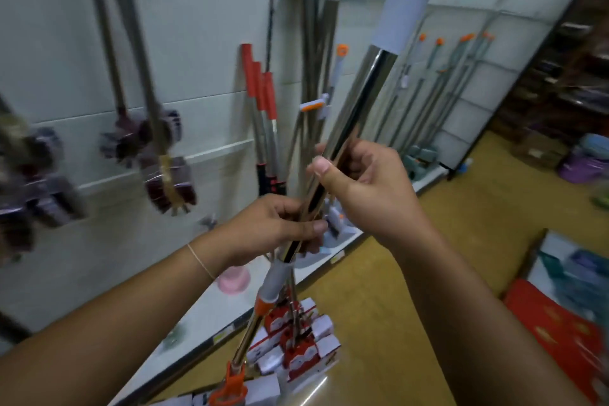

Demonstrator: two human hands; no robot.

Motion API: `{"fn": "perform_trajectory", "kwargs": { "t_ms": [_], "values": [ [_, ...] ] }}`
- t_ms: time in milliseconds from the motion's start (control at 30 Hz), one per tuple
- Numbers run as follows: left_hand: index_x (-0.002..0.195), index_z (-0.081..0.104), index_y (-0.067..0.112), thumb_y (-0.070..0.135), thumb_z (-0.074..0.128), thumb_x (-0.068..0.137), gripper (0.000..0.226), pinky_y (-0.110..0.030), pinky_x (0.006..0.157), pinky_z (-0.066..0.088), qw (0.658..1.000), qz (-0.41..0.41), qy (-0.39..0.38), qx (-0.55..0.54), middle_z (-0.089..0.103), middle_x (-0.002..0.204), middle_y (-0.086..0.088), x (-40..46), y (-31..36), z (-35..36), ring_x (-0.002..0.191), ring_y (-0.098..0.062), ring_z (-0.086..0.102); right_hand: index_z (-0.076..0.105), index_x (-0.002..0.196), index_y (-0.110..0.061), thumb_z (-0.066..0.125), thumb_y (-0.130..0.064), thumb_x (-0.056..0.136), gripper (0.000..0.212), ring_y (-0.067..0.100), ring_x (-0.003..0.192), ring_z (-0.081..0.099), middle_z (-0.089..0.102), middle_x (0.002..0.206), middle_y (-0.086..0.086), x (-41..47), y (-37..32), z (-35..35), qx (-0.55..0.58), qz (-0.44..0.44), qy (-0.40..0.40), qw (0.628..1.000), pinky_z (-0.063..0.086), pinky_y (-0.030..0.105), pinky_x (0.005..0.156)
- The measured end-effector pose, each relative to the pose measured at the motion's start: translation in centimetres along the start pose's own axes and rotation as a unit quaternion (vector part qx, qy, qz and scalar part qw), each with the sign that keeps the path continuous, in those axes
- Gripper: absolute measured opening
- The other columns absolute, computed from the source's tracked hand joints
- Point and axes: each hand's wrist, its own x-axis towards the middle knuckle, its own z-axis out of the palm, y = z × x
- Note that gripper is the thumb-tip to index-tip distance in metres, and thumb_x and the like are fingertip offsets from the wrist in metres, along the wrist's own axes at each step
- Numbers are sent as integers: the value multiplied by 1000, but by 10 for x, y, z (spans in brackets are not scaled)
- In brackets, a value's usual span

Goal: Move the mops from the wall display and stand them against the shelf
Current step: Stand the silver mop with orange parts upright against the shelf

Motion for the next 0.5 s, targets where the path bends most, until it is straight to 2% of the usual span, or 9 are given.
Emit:
{"fn": "perform_trajectory", "kwargs": {
  "t_ms": [167,233,300,400,500],
  "values": [
    [77,74,5,28,72,77,23,-37,71,57,997,35,-63,30,73,77,-20,88,25,69,75,-33,70,69,86,-29,67,-37,79,11,41,89,70,73,90,22,11,21,-95,-10,-2,62,998,55,62,78],
    [76,71,-2,27,70,80,29,-42,68,55,994,50,-89,42,70,77,-26,125,34,99,72,-40,67,69,85,-27,67,-37,79,12,46,91,68,71,92,27,17,34,-132,-8,1,93,996,54,64,78],
    [75,68,-6,27,67,84,34,-39,65,52,991,70,-103,53,68,74,-27,161,40,131,67,-37,64,70,89,-21,68,-32,81,14,47,91,68,72,92,27,25,48,-170,-8,3,123,992,54,65,77],
    [78,64,-4,28,61,90,34,-41,66,51,985,95,-122,73,68,73,-24,212,47,180,67,-31,65,69,103,-8,68,-18,90,17,39,92,70,75,93,19,34,66,-228,-11,8,161,987,55,61,82],
    [78,63,7,26,59,94,25,-39,67,51,979,107,-144,92,70,73,-12,260,52,221,68,-25,67,67,107,-8,66,-15,93,16,26,92,73,76,91,9,38,82,-280,-22,15,186,982,58,49,87]
  ]
}}
